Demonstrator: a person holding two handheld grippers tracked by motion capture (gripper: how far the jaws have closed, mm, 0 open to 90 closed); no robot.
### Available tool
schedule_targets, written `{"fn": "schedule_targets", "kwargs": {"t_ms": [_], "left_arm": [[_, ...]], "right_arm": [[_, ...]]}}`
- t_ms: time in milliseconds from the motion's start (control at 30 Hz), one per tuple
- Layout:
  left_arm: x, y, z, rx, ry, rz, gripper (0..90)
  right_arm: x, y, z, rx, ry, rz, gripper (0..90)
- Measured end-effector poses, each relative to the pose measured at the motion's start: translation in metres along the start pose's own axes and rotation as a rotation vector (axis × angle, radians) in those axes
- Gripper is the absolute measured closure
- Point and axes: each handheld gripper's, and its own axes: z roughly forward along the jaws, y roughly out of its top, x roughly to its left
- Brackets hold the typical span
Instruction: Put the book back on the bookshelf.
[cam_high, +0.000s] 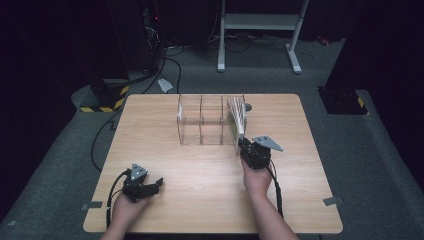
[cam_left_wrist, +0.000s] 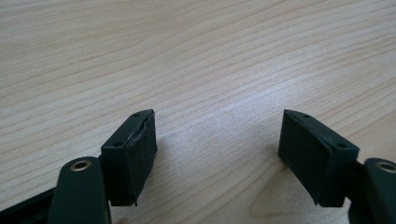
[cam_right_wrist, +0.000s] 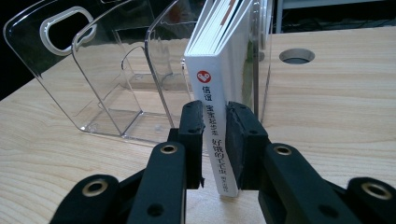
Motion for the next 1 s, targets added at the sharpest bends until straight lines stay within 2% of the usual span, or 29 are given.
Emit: {"fn": "schedule_targets", "kwargs": {"t_ms": [433, 733, 1000], "left_arm": [[0.0, 0.0, 0.0, 0.0, -0.001, 0.0, 27.9], [0.0, 0.0, 0.0, 0.0, -0.001, 0.0, 28.0], [0.0, 0.0, 0.0, 0.0, 0.0, 0.0, 28.0]], "right_arm": [[-0.0005, 0.0012, 0.0012, -0.003, -0.003, -0.005, 74.9], [0.0007, 0.0019, -0.0021, -0.014, 0.004, -0.009, 69.7], [0.0019, 0.0018, -0.006, -0.009, 0.014, -0.035, 63.9]]}}
